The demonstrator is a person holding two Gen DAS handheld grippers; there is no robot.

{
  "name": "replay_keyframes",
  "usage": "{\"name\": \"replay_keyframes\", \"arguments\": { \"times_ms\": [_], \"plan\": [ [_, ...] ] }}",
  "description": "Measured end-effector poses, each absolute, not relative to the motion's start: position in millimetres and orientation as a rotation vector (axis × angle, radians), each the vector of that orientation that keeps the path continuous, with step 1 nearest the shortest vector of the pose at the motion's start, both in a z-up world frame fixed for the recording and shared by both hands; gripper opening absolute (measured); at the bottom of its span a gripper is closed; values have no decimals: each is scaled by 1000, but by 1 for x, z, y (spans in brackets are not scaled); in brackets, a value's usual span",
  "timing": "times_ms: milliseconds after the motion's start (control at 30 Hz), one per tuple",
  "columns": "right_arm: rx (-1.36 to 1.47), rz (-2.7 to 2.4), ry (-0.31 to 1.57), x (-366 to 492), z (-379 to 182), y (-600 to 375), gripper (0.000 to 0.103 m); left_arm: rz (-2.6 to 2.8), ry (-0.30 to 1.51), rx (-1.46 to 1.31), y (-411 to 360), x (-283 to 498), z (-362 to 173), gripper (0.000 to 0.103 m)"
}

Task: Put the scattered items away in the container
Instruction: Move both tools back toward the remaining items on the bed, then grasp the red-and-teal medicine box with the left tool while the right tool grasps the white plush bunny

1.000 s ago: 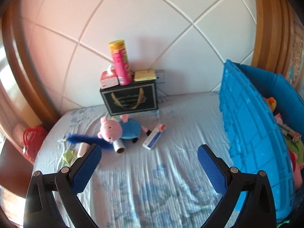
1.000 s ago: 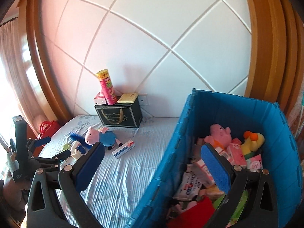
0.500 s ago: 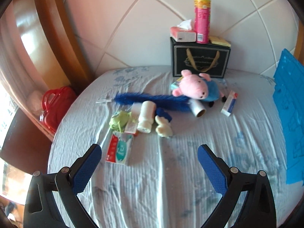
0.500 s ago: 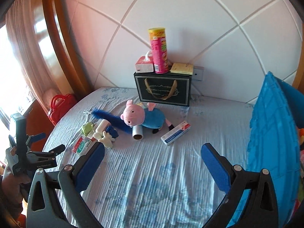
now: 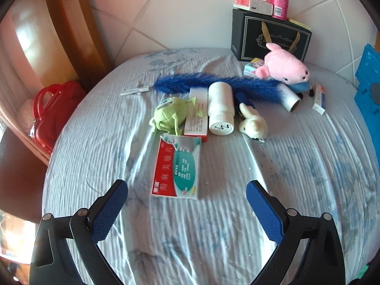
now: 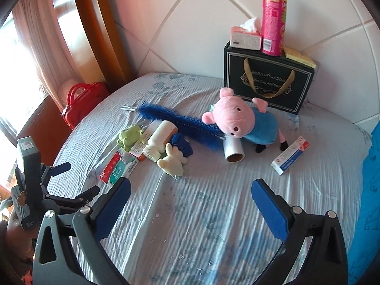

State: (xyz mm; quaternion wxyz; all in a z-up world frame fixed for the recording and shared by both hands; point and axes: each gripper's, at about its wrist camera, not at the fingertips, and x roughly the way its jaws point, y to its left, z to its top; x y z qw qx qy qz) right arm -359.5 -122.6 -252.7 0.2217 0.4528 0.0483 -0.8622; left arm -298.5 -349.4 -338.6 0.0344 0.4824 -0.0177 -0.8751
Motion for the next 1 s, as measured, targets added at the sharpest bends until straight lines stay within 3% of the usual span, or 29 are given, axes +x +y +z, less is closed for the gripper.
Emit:
{"name": "replay_keyframes", "arguments": {
  "times_ms": [333, 600, 667, 733, 800, 867, 933, 1000],
  "plan": [
    [1371, -2313, 193, -405, -360, -194, 103, -2747, -6, 1516, -369, -342, -413, 94],
    [1439, -2299, 215, -431, -410, -224, 103, -2774, -2, 1546, -373, -350, -437, 89],
    [1465, -2305, 225, -436, -419, -226, 103, -2796, -14, 1537, -371, -349, -436, 85],
    [1487, -2311, 226, -441, -427, -228, 103, -2825, -22, 1519, -371, -347, -434, 71],
    [1504, -2314, 215, -444, -431, -228, 103, -2841, -6, 1521, -371, -345, -433, 71],
    [1515, -2311, 207, -446, -434, -229, 95, -2856, 5, 1521, -371, -343, -433, 71],
    [1524, -2320, 205, -446, -435, -229, 65, -2861, 13, 1511, -372, -341, -431, 71],
    [1522, -2338, 194, -447, -433, -228, 50, -2865, 30, 1495, -374, -337, -429, 71]
  ]
}}
